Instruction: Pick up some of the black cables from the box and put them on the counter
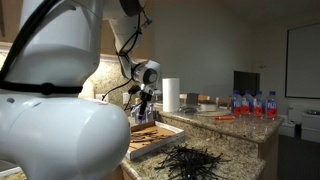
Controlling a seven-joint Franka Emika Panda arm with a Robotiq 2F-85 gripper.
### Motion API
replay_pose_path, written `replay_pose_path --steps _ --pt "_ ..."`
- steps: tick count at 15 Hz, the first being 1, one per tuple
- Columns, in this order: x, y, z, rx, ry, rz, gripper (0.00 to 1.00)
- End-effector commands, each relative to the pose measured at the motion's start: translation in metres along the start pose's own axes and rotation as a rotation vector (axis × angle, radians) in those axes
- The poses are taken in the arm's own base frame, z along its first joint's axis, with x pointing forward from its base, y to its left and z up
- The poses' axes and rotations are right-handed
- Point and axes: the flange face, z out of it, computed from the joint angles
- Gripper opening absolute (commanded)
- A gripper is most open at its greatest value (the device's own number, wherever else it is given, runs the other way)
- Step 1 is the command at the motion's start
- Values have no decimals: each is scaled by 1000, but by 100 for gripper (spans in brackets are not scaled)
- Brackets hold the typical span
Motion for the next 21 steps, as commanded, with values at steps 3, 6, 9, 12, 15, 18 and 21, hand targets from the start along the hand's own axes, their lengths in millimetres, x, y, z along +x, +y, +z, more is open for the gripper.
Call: replay_pose_path --steps 3,6,9,12,15,18,21 --pt "12 -4 4 28 40 134 100" --pt "39 0 7 46 65 303 100" --pt "58 4 9 33 110 459 100" --pt "70 9 11 -20 193 598 100" --pt "79 12 20 -79 224 699 100" --pt "85 18 34 -113 234 711 100" --pt "94 22 44 -93 318 642 100"
